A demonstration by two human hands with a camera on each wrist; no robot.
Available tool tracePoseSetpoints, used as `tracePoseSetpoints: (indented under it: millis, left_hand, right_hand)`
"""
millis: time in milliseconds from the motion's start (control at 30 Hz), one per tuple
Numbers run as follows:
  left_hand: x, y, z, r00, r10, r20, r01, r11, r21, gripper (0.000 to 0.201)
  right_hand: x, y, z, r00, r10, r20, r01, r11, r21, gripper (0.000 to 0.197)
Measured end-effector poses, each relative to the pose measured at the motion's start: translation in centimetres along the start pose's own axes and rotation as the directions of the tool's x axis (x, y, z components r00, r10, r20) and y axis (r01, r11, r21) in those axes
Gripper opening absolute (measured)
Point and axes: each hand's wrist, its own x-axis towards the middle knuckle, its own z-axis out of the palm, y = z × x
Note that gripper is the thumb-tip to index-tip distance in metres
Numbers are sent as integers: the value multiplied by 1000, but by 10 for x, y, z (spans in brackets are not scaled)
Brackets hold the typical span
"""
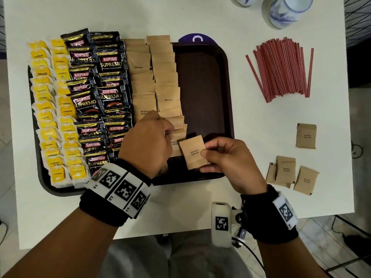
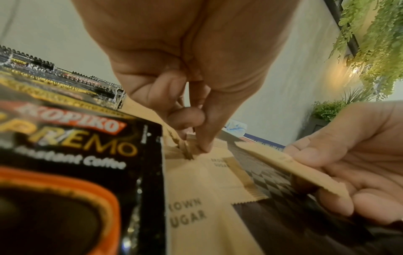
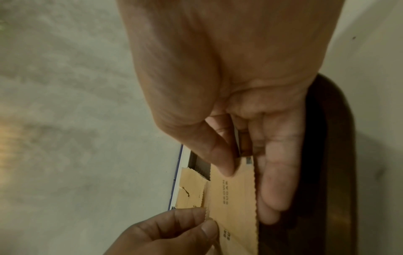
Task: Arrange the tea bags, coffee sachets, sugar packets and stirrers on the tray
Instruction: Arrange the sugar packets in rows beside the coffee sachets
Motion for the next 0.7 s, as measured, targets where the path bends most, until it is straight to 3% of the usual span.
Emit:
tracePoseSetpoints:
  millis: [200, 433, 700]
  left_hand:
    - [-1, 1, -1, 1000, -9, 7, 9, 1000, 0, 13]
    - [-18, -3, 1, 998, -33, 58, 32, 999, 19, 11]
    - [0, 4, -4, 999, -27, 23, 26, 998, 54, 9]
  right_hand:
    - [-3, -2, 2, 1000, 2, 10, -2, 1000, 24, 8]
    - [-15, -15, -6, 992, -121, -41, 127, 971, 203, 9]
    - [2, -46, -7, 980, -200, 19, 198, 979, 51, 15]
